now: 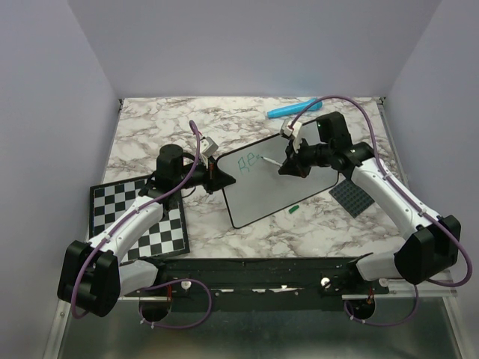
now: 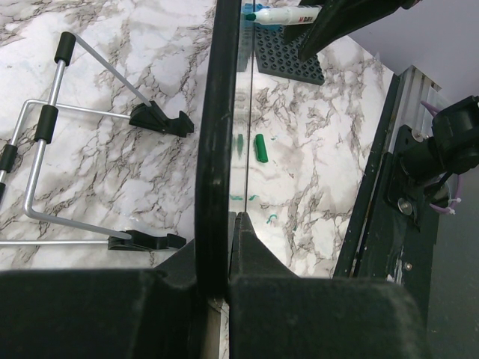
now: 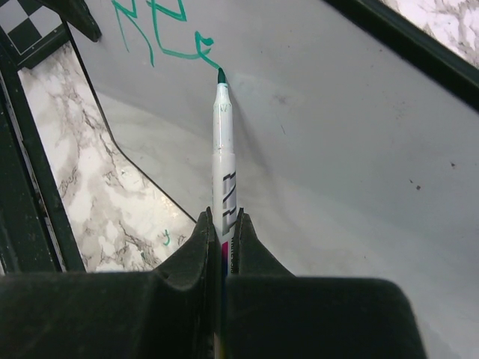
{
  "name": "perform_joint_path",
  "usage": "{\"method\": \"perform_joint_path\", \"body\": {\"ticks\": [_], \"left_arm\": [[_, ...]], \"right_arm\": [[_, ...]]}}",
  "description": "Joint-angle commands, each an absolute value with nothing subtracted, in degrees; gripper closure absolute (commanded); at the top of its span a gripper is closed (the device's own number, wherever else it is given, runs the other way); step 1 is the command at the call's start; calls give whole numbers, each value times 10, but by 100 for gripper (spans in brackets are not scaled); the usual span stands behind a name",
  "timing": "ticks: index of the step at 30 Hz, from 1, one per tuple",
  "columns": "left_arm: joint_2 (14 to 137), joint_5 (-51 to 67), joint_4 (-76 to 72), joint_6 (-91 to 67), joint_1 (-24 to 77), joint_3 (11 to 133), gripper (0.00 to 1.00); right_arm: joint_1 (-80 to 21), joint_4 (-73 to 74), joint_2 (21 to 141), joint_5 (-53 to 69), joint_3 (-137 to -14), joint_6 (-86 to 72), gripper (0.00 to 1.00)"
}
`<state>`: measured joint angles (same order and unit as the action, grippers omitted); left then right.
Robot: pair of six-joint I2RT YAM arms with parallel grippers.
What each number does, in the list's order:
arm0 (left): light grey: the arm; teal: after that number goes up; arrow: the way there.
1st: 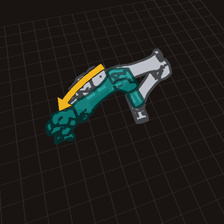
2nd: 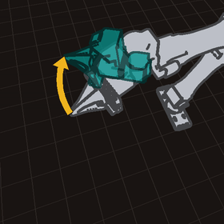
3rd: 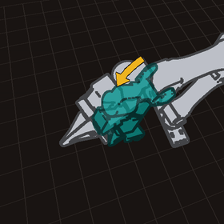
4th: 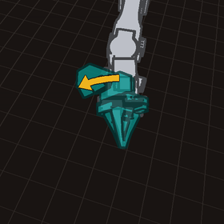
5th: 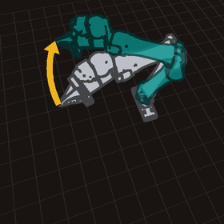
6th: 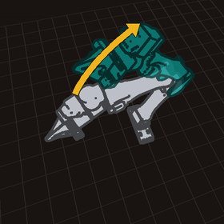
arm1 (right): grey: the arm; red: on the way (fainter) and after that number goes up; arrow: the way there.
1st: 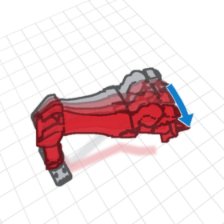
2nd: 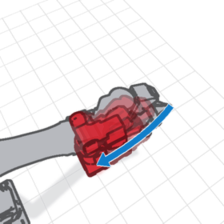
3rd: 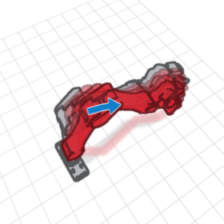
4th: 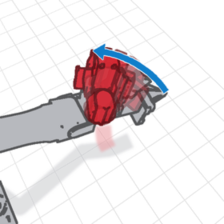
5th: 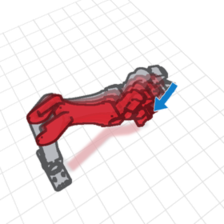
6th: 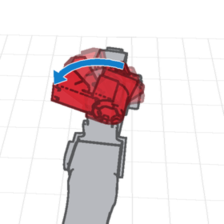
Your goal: Write a sentence on the whiteboard
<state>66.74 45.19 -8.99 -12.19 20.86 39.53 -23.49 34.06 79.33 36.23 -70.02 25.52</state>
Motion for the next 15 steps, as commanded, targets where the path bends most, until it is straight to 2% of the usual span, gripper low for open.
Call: {"method": "perform_joint_path", "body": {"ticks": [1, 15], "left_arm": [[685, 381, -1, -45, 214, 381, 100], [686, 382, -1, -44, 214, 382, 100]], "right_arm": [[-229, 344, 784, 339, -683, 256, 100], [-249, 352, 814, 369, -695, 258, 100]]}}
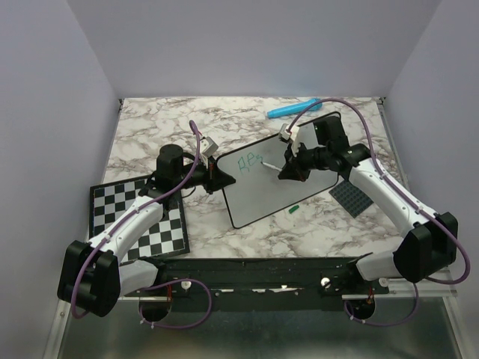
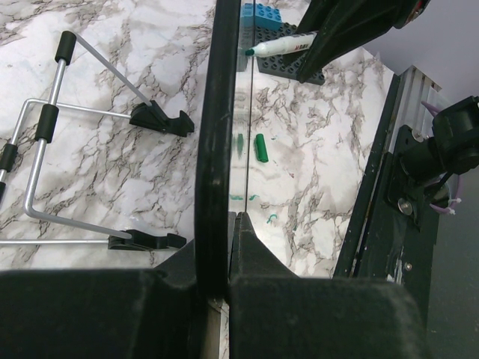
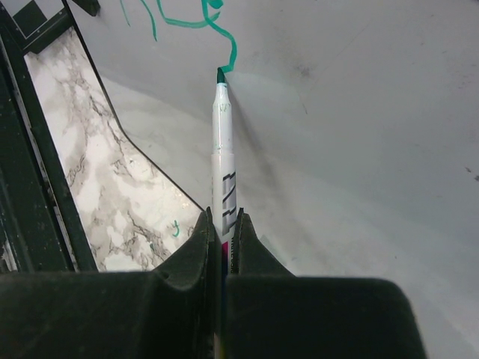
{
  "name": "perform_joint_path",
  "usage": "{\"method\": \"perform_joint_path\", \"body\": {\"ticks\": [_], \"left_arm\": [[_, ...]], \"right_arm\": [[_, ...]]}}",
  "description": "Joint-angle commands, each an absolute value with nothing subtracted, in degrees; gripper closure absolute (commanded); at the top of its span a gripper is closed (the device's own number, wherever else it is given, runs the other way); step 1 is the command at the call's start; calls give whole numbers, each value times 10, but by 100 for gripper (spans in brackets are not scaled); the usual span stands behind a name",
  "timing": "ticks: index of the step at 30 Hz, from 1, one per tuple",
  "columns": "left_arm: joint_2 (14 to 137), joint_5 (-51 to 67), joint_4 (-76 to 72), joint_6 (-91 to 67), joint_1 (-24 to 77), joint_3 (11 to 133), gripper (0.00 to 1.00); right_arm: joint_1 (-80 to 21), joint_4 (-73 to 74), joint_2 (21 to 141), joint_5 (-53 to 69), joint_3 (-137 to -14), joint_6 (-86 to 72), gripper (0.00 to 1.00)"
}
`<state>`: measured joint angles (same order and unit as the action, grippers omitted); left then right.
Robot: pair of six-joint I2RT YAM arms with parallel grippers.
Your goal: Write a sentence on the whiteboard
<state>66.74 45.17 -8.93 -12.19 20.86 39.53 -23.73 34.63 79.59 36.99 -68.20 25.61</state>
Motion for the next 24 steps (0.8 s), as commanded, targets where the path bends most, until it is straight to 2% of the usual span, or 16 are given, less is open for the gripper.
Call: {"method": "perform_joint_path", "body": {"ticks": [1, 12, 24], "left_arm": [[686, 381, -1, -44, 214, 382, 100], [686, 381, -1, -43, 214, 381, 100], [685, 382, -1, -43, 214, 381, 100]], "right_arm": [[-250, 352, 816, 369, -701, 258, 100], [-234, 356, 767, 386, -701, 251, 100], [-219, 356, 789, 383, -715, 253, 100]]}}
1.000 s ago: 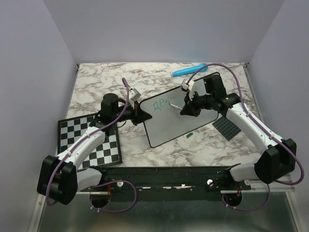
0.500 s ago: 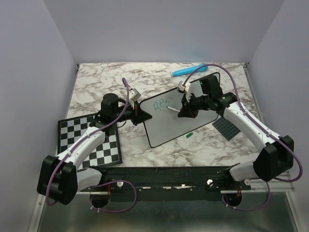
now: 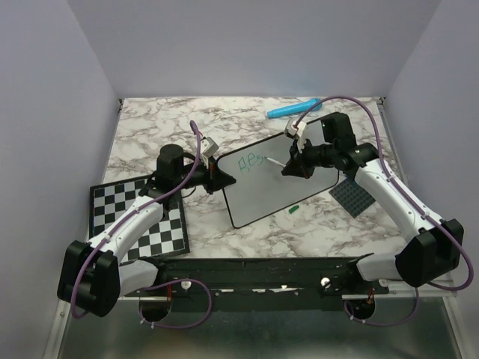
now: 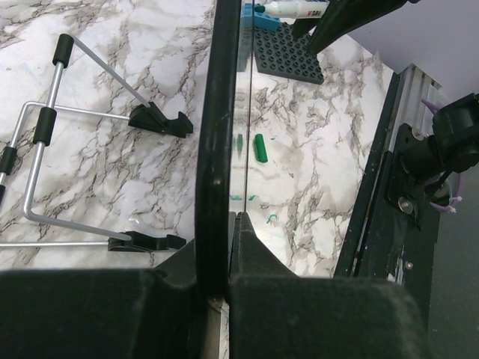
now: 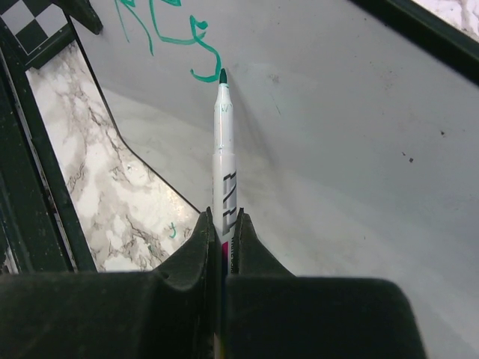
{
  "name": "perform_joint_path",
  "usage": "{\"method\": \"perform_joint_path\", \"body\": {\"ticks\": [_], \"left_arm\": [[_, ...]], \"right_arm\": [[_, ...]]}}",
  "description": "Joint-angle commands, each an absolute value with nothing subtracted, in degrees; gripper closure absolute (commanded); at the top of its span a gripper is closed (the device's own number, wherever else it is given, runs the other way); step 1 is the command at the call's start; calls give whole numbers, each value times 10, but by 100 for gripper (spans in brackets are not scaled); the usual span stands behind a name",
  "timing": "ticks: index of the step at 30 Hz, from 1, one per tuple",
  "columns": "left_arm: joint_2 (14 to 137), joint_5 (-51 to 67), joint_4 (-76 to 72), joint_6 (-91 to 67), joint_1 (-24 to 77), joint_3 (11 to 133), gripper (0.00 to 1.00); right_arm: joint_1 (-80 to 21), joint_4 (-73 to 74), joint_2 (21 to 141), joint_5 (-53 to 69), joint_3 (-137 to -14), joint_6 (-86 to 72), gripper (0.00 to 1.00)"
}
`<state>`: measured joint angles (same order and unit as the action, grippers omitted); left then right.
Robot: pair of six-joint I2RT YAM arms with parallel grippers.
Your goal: Write a sentence on the whiteboard
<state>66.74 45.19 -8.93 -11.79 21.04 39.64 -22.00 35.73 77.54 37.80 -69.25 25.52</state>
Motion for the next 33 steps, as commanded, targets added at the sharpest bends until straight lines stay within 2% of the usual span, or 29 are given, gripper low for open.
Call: {"method": "perform_joint_path", "body": {"ticks": [1, 15, 33], "left_arm": [[686, 383, -1, -43, 214, 381, 100], [686, 386, -1, -41, 214, 381, 100], [687, 386, -1, -41, 214, 382, 100]], "right_arm": [[-219, 356, 792, 383, -717, 252, 100], [-183, 350, 789, 368, -722, 236, 99], [-193, 359, 826, 411, -772, 231, 99]]}}
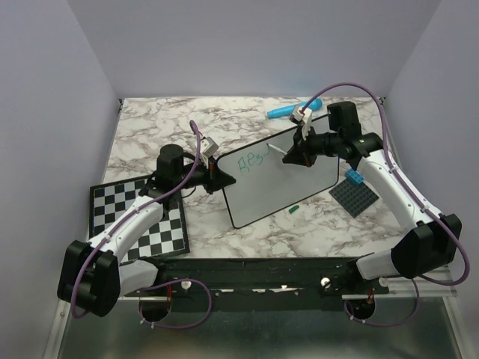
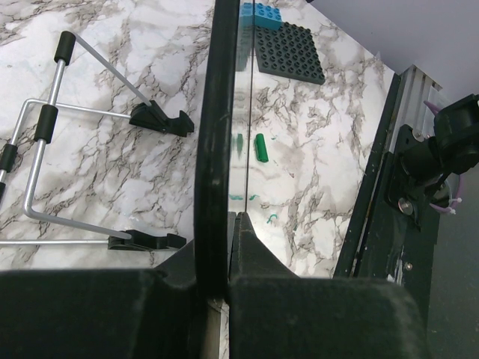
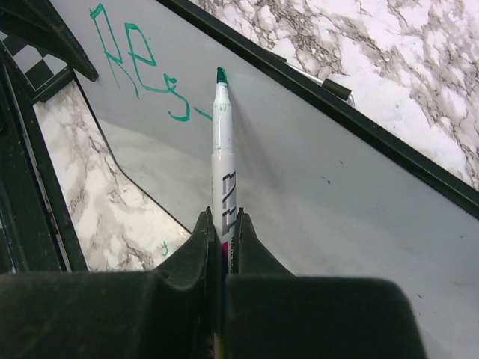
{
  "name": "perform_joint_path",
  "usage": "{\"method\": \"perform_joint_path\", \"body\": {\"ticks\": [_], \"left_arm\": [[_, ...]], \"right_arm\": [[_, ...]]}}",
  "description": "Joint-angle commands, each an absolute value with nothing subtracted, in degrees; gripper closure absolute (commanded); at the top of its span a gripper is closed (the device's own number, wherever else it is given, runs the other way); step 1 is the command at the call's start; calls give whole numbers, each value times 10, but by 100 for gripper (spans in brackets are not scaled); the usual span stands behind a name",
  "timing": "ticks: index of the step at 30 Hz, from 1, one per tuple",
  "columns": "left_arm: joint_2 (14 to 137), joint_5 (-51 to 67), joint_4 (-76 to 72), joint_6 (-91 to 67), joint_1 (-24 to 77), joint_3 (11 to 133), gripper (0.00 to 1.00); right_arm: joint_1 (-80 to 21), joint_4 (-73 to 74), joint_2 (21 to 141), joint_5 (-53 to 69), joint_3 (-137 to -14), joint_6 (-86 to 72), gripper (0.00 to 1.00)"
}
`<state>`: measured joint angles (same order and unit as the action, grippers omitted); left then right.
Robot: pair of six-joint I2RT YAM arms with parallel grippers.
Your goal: Write a sentence on the whiteboard
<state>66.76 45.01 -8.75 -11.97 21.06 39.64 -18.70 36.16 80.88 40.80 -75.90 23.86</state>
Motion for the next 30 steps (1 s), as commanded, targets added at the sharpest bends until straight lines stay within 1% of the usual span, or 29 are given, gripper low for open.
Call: {"method": "perform_joint_path", "body": {"ticks": [1, 13, 23, 30], "left_arm": [[687, 386, -1, -41, 214, 381, 100], [686, 385, -1, -40, 214, 383, 100], [687, 386, -1, -40, 214, 382, 100], [686, 386, -1, -40, 214, 382, 100]], "right_arm": [[-195, 360, 828, 411, -768, 231, 100], [-208, 371, 821, 410, -719, 249, 99], [-207, 374, 802, 377, -690, 252, 99], [-180, 375, 790, 367, -693, 249, 100]]}}
